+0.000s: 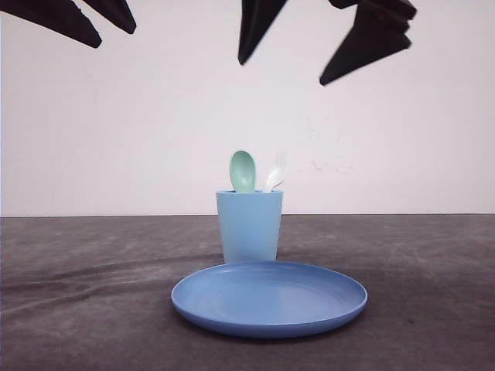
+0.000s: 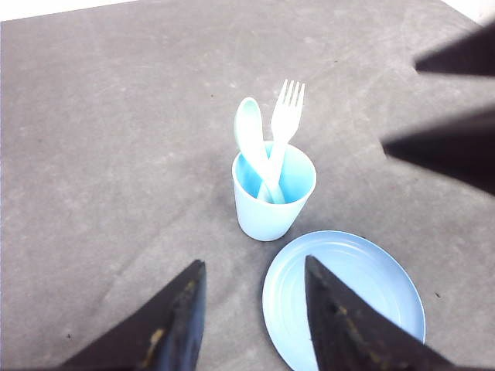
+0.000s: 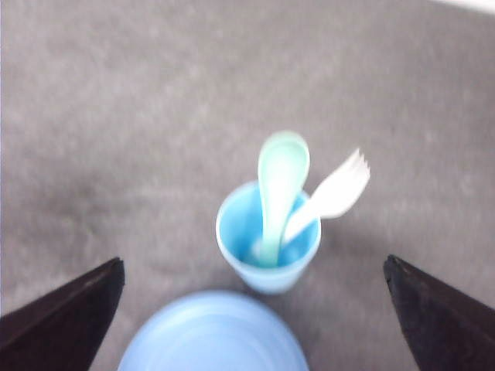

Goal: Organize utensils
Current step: 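Release the spoon into the cup beside the fork and raise the right gripper, then lower the open right gripper around the cup and close on it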

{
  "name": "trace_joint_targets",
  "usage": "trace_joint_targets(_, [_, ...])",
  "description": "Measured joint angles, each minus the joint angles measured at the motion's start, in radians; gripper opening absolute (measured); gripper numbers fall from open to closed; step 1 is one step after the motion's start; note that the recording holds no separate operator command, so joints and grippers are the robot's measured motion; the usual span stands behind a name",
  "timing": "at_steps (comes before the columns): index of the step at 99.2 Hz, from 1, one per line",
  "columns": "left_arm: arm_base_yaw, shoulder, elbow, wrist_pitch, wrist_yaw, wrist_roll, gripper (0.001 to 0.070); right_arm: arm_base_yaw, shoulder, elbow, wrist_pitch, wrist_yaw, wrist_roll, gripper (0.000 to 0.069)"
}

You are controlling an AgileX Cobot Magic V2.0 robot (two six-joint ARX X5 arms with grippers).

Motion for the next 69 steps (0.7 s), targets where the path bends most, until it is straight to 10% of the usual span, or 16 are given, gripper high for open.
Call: trace_joint_targets(69, [0.000,0.000,0.000,0.002,0.000,0.000,0.0233,0.024,0.295,0.000,0.014,-0.003,0.164,0.0679])
